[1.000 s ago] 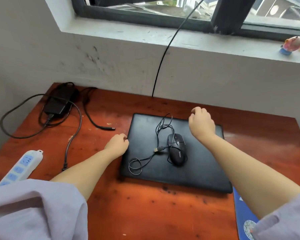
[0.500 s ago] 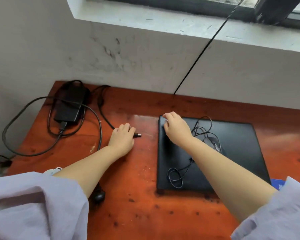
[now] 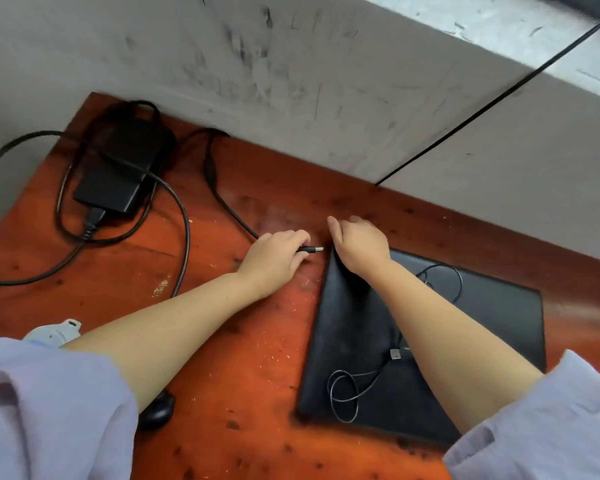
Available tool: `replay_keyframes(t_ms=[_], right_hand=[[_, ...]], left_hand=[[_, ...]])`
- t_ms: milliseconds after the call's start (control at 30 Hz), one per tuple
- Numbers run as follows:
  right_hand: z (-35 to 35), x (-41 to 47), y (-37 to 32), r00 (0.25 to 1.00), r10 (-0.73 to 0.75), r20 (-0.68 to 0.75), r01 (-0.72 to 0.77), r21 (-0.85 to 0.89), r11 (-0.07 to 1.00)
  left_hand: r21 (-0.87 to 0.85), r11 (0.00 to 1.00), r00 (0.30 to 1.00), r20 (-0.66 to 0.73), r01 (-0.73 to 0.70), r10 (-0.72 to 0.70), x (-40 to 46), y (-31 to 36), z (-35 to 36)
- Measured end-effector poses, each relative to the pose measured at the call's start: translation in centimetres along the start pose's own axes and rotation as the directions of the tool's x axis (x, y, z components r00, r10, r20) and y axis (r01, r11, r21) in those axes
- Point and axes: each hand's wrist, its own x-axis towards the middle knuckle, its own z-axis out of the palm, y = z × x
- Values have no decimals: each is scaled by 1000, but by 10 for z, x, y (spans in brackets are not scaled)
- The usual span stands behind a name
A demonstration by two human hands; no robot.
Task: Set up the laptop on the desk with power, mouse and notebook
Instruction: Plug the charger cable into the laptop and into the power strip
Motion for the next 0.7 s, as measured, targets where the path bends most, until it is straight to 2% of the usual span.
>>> replay_keyframes(t_ms=[133,267,367,500,700], right_hand=[[4,1,3,997,-19,-73,16,-32,999],[-2,4,7,999,-22,-37,21,-40,999],[-8,4,10,1000,-8,3,8,38,999],[-17,7,14,996,81,-23,-75,182,980],[-30,9,22,994,101,-34,-90,243,966]], left_hand=[[-27,999,1000,18,19,-19,4,0,2],[-64,998,1000,-1,16,-16,5,-1,-2],[-112,994,1000,-16,-17,15,4,1,-7],[-161,984,996,-55,-80,72,7,8,-16],[-153,977,988,-61,-152,144,14,19,-30]])
